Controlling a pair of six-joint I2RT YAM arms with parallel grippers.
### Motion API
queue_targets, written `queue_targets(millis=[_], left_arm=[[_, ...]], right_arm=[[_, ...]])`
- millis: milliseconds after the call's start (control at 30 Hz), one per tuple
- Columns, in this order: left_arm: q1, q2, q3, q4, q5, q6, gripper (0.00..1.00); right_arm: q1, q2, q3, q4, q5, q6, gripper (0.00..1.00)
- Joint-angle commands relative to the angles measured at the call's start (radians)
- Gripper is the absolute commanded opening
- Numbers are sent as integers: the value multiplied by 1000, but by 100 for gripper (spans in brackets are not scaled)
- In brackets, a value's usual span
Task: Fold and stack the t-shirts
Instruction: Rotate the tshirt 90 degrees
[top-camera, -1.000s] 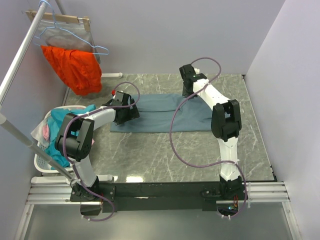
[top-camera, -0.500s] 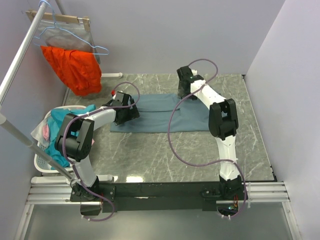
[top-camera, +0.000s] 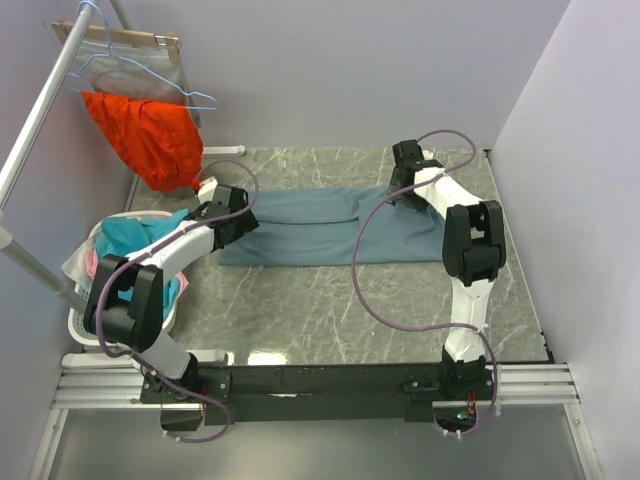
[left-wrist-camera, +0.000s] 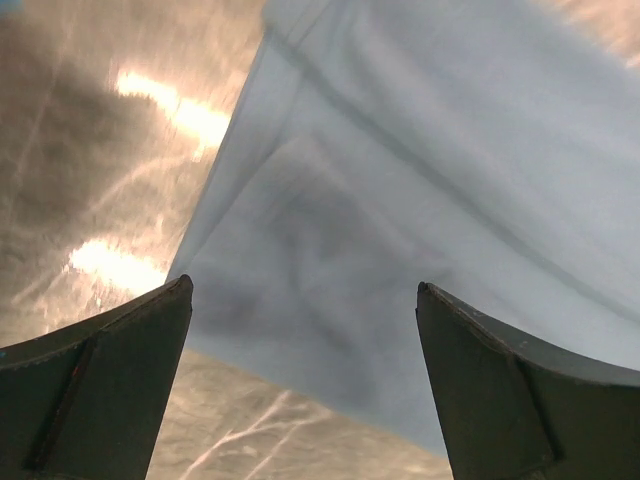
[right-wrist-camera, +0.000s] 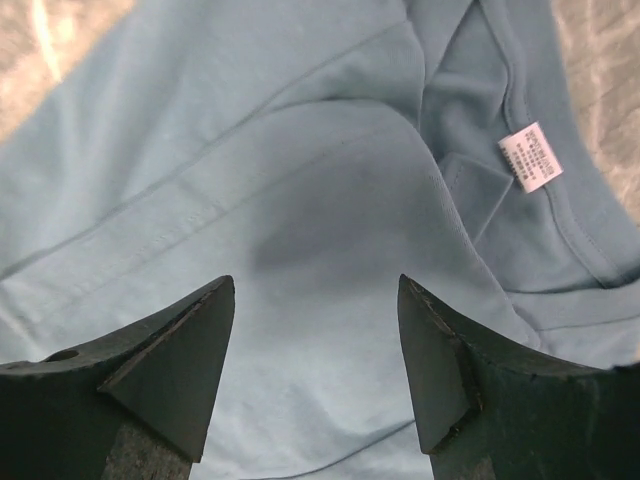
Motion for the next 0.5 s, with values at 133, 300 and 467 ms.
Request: queue_targets(millis=[133,300,467], left_arm=[[-1,14,-45,152,55,33,99],[-1,97,67,184,104,99,99],[-6,164,117,182,182,99,99]], right_arm=[[2,-62,-42,58,-105,12,73],[-10,-55,-61,63,-145,29,73],[-15,0,-33,1,-151,51,72]])
